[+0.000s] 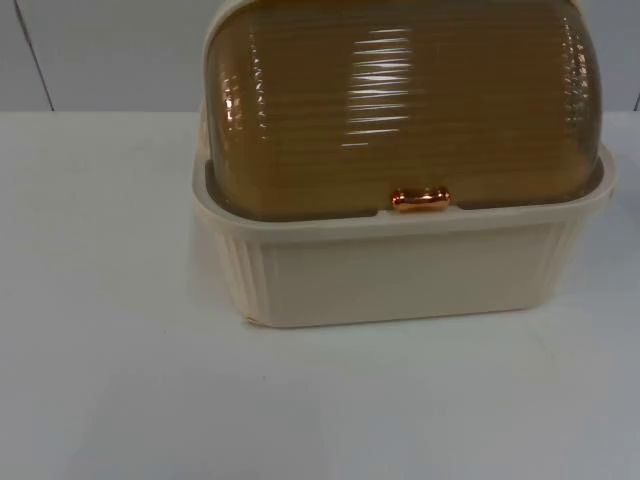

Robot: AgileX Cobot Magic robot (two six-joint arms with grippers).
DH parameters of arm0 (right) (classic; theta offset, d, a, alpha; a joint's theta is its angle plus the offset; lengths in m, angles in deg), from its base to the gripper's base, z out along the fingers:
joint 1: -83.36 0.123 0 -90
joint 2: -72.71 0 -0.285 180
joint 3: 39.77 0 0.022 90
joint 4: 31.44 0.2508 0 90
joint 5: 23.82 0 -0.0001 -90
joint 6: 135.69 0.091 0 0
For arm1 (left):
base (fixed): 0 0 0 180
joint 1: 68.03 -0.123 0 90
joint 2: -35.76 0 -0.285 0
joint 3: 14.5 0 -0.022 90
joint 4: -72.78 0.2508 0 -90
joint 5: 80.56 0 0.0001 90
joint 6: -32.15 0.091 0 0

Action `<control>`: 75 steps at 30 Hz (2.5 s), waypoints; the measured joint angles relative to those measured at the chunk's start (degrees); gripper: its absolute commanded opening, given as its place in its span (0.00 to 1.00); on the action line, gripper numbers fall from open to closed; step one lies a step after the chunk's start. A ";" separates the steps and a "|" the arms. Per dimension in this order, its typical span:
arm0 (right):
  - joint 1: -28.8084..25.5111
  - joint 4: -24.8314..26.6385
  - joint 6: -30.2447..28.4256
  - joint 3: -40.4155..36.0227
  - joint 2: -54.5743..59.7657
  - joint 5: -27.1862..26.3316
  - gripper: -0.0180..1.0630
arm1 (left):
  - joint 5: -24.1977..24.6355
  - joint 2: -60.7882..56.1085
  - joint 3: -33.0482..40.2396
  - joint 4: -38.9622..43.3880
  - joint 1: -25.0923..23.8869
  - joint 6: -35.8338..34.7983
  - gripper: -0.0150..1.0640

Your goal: Open the box lid with the left hand, place the block into the box with the right hand, then close the box lid with the left hand.

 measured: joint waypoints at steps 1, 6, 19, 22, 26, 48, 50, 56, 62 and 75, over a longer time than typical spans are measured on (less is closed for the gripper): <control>0.00 0.00 0.00 0.00 0.00 0.00 0.99 | 0.00 0.00 0.00 0.00 0.00 0.00 0.99; 0.00 0.00 1.67 2.51 2.27 -0.41 0.99 | 0.00 1.13 -0.95 0.00 0.00 -0.84 0.99; 0.00 -3.57 5.45 18.35 24.74 -7.81 0.99 | -12.38 18.05 -14.38 4.46 1.40 -2.83 0.99; 0.00 -6.94 7.50 19.75 28.01 -10.07 0.99 | -13.78 20.82 -15.84 5.56 1.70 -3.61 0.99; 0.00 -12.91 11.22 22.64 32.84 -13.25 0.99 | -16.33 26.85 -18.67 7.36 1.79 -4.13 0.99; 1.59 -5.74 8.87 29.69 52.43 -25.48 0.99 | -28.77 50.99 -24.55 6.35 2.03 -4.15 0.99; 1.59 -3.21 7.12 29.69 53.64 -25.87 0.99 | -29.06 50.99 -24.55 6.35 2.03 -4.15 0.99; 1.59 9.86 -3.24 29.69 57.83 -27.93 0.99 | -29.66 50.99 -24.55 6.54 2.03 -4.15 0.99; 1.59 6.80 -3.37 29.92 58.54 -28.93 0.99 | -29.30 51.85 -24.55 6.59 2.03 -4.15 0.99; 1.59 -5.68 1.86 33.93 53.90 -23.37 0.99 | -26.13 68.82 -30.21 7.05 21.95 3.89 0.99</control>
